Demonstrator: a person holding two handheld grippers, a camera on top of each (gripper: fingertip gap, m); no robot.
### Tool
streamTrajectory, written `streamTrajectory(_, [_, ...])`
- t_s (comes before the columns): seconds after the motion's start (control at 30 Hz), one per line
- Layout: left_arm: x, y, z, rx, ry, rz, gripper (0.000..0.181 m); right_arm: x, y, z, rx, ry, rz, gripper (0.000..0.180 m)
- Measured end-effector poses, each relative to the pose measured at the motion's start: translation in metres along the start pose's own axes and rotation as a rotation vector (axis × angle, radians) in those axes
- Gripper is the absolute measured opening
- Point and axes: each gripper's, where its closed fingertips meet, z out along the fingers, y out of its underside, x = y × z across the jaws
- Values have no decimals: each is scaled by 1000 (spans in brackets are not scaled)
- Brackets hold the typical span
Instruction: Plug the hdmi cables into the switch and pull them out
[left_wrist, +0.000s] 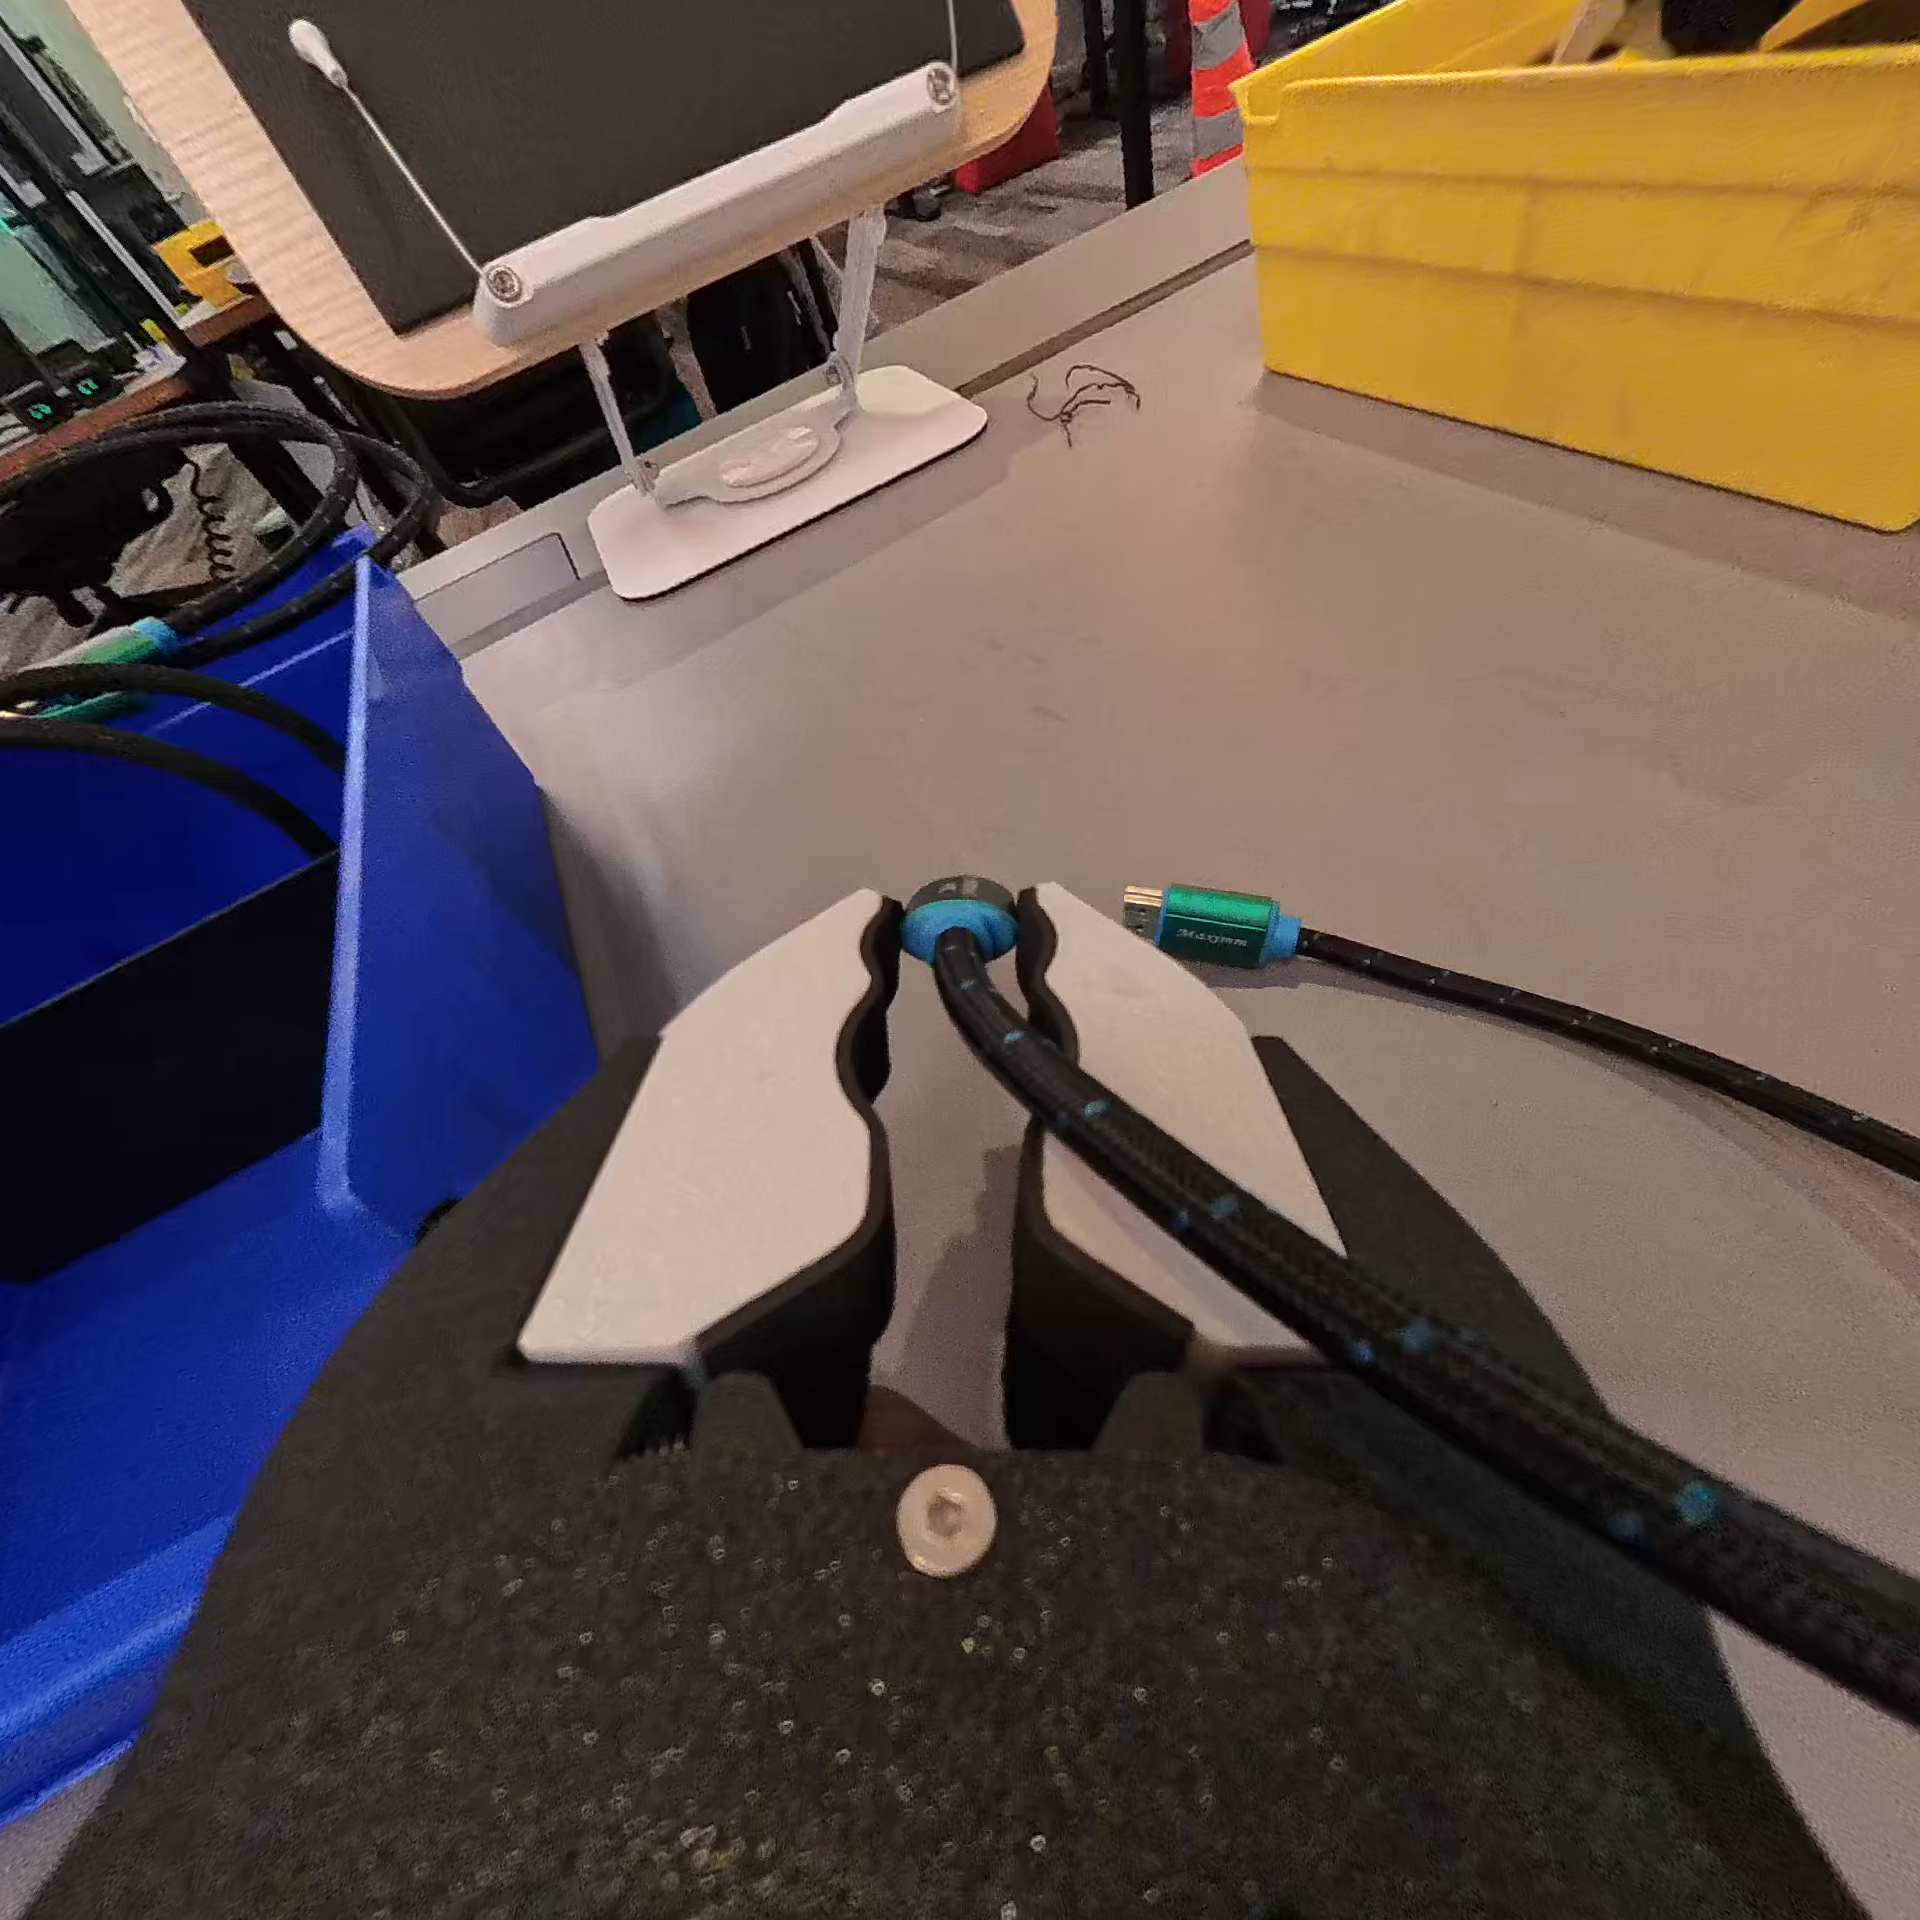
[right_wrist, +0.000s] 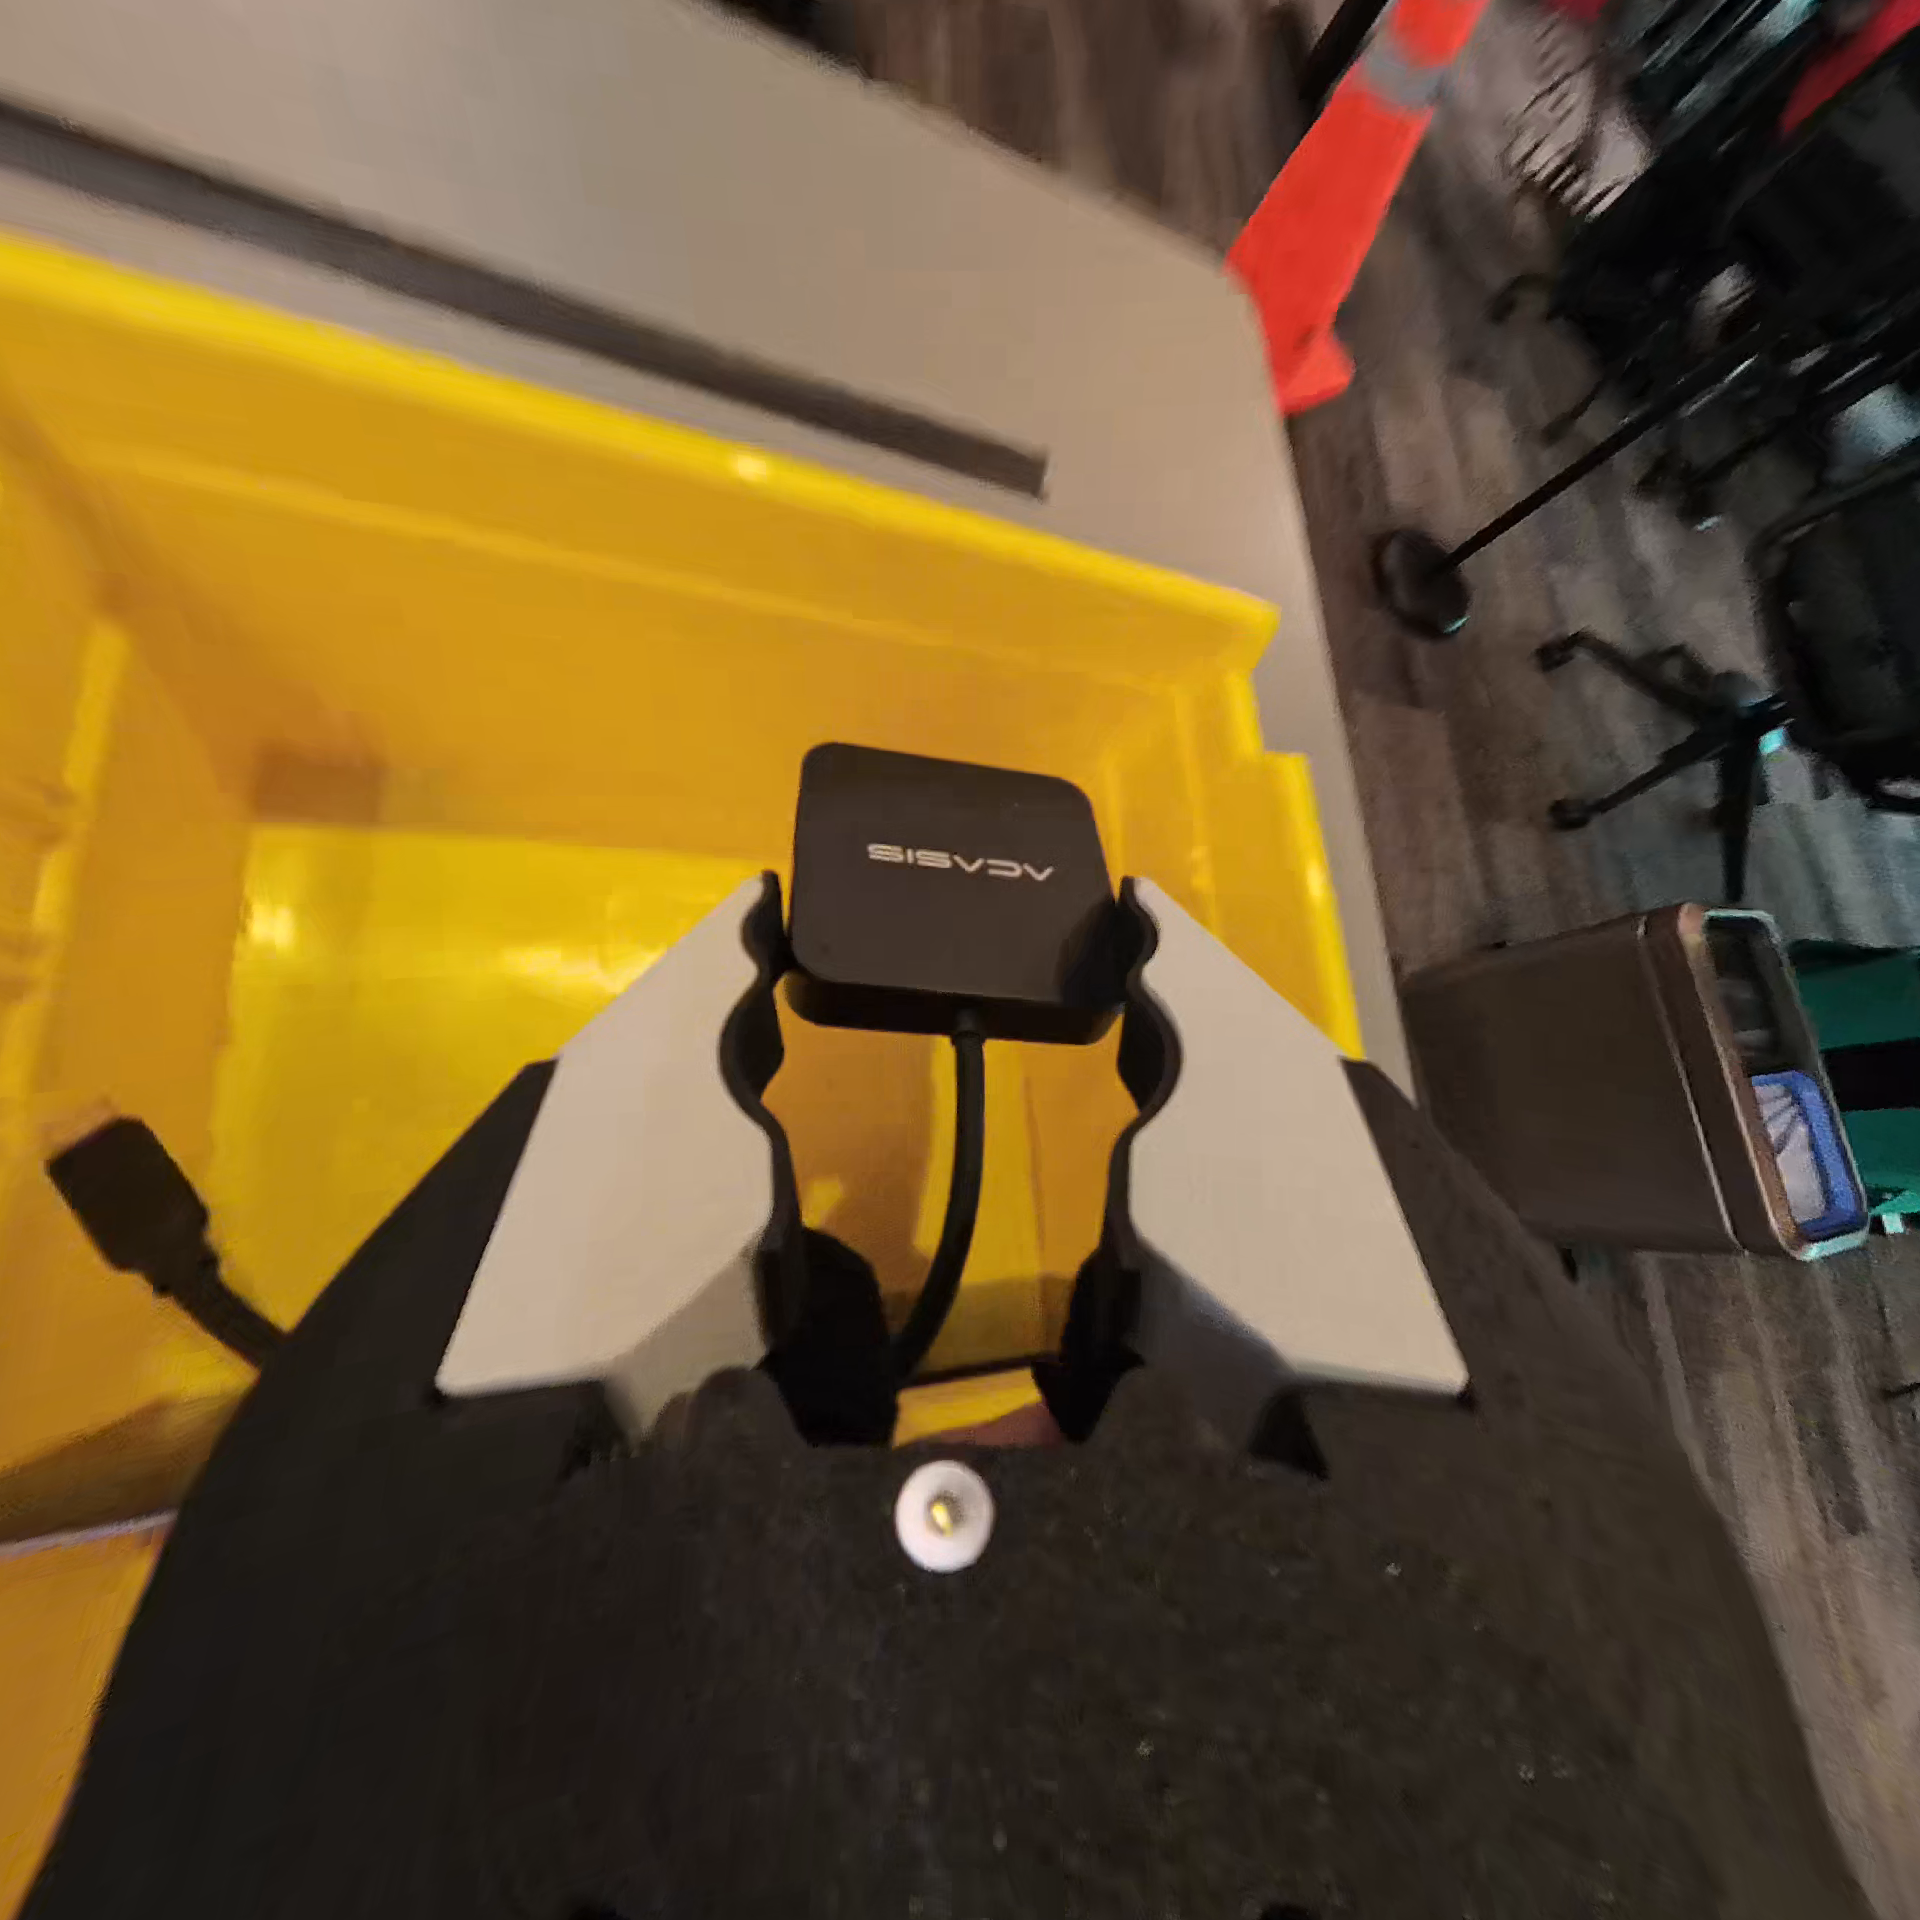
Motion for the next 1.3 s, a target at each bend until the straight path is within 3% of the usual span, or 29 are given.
streamTrajectory(0.03, [1, 1, 1, -2, 4, -1, 21, -9, 6, 3, -33, -54, -23, 34])
streamTrajectory(0.13, [4, 0, 2, -4, 17, 1, 21, 0, 16, 14, -120, 26, -103, 36])
streamTrajectory(0.2, [6, -2, 2, -1, 22, 5, 21, 5, 15, 15, -165, 56, -149, 52])
streamTrajectory(0.3, [7, -4, 1, 5, 26, 4, 21, 21, -8, -9, -63, 73, -112, 52])
streamTrajectory(0.37, [6, -4, 1, 8, 27, 3, 21, 19, -25, -41, 34, -4, -37, 52])
streamTrajectory(0.47, [5, -2, 2, 2, 26, 4, 21, -48, -38, -114, 197, -431, 45, 51])
streamTrajectory(0.6, [2, -1, 4, -11, 12, -2, 21, -191, 11, -277, 349, -1363, -32, 58])
streamTrajectory(0.7, [-1, 1, 5, -32, -3, -16, 21, -254, 82, -358, 404, -1694, -225, 66])
streamTrajectory(0.77, [-2, 3, 6, -42, -10, -22, 21, -279, 124, -400, 420, -1826, -309, 70])
streamTrajectory(0.87, [-4, 2, 6, -43, -14, -26, 21, -306, 153, -408, 405, -1773, -403, 68])
streamTrajectory(0.9, [-4, 2, 6, -43, -14, -28, 21, -311, 160, -401, 399, -1726, -441, 59])
streamTrajectory(0.93, [-5, 3, 6, -43, -13, -32, 21, -312, 163, -392, 407, -1674, -478, 18])
streamTrajectory(0.97, [-4, 4, 6, -46, -6, -40, 21, -311, 164, -389, 414, -1663, -503, 10])
streamTrajectory(1.03, [0, 9, 9, -73, 9, -64, 23, -304, 157, -390, 419, -1662, -500, 6])
streamTrajectory(1.17, [6, 1, 2, -22, 59, -102, 52, -274, 109, -392, 534, -1580, -416, 5])
streamTrajectory(1.3, [26, -15, -13, 29, 225, -169, 55, -208, 45, -404, 698, -1459, -305, 5])
